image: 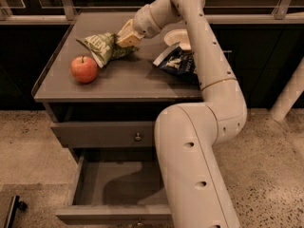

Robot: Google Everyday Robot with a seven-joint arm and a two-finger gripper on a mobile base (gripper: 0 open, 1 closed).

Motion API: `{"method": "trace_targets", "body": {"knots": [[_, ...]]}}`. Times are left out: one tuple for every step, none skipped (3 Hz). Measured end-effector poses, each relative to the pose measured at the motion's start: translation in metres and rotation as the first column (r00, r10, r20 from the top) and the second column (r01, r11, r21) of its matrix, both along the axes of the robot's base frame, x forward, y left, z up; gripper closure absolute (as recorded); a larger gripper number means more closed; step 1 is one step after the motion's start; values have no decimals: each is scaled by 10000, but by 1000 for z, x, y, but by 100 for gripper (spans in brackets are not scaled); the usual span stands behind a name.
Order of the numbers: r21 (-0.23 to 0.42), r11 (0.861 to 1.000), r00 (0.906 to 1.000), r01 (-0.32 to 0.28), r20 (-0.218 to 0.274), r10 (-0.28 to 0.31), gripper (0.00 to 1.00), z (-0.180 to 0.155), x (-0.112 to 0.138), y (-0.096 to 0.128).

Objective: Place green jalapeno chip bag into middle drawer

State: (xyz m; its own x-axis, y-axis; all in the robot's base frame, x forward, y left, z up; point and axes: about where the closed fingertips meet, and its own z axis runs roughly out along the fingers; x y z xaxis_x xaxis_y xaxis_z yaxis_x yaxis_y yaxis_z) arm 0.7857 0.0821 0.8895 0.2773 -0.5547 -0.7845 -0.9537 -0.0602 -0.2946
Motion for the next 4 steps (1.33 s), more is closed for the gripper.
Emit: {"method": "trace_targets", "body": {"knots": [[-713, 9975, 9995, 21, 327, 2, 100, 24, -10, 0], [-1417, 9898, 9999, -125, 86, 139, 100, 37, -29, -4], [-1615, 9861, 9978, -391, -594, 298, 100, 45, -54, -19], [-1477, 9890, 9951, -81, -986, -66, 100, 66, -74, -56]]}}
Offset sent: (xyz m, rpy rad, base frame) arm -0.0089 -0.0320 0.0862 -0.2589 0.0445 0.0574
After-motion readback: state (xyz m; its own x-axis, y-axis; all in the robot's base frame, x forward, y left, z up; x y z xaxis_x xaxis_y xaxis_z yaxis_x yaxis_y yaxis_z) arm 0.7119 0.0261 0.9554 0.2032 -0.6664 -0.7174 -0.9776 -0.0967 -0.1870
